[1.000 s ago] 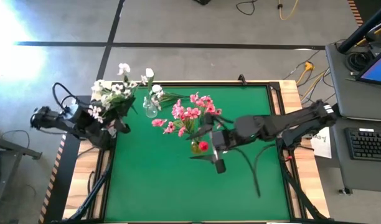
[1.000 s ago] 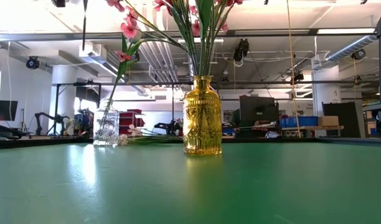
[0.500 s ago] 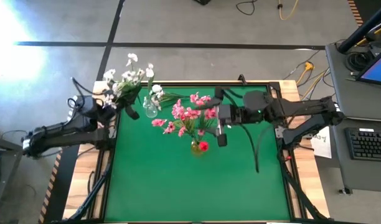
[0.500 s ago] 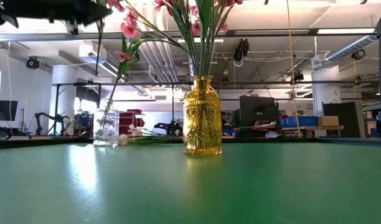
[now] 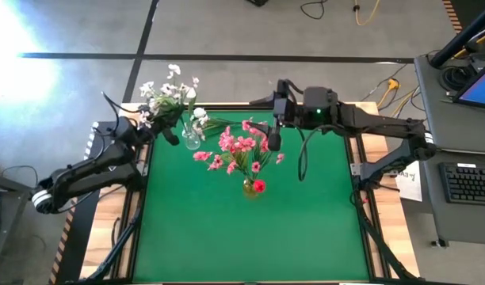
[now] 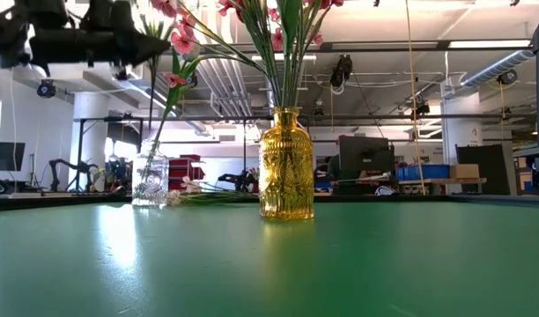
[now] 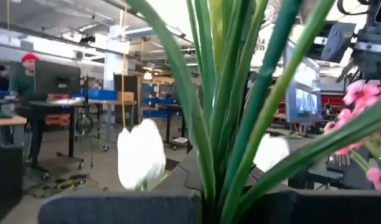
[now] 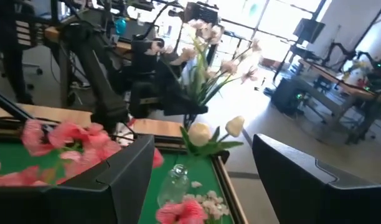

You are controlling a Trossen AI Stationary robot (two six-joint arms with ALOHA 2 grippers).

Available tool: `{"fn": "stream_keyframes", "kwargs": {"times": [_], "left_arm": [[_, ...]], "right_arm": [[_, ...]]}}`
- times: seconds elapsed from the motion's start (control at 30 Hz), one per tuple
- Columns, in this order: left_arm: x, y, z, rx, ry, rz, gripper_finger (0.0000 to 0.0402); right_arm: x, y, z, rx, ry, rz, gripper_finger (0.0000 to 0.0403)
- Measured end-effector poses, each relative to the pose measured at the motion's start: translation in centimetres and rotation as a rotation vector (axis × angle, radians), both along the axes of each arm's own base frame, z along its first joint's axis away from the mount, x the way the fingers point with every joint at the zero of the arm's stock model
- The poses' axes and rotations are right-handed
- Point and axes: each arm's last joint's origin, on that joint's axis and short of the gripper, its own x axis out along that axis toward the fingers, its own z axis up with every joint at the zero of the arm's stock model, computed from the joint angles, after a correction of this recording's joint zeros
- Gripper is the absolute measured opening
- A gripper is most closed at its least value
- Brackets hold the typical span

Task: Sort flowers into vase by color
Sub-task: Adjust the white flowers in the transparent vase

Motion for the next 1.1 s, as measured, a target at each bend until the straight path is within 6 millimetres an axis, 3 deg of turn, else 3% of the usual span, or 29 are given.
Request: {"fn": "stream_keyframes", "kwargs": {"times": [0.17,0.43,0.87,1.1], "left_arm": [[-0.4,-0.3,-1.0,0.037,-0.068,-0.007,0.0001],[-0.3,-0.2,-2.5,0.074,0.012,0.024,0.0001],[0.2,0.2,-2.6,0.1,0.006,0.039,0.0001],[0.2,0.4,-2.9,0.079,-0.006,0.059,0.0001]], "right_arm": [[-0.1,-0.7,-0.3,0.014,0.025,-0.022,0.0263],[-0.2,-0.7,-0.6,0.019,0.059,-0.022,0.0267],[-0.3,-0.7,-1.0,-0.004,0.106,-0.021,0.026],[-0.7,-2.8,-0.8,-0.007,0.103,-0.089,0.0256]]}}
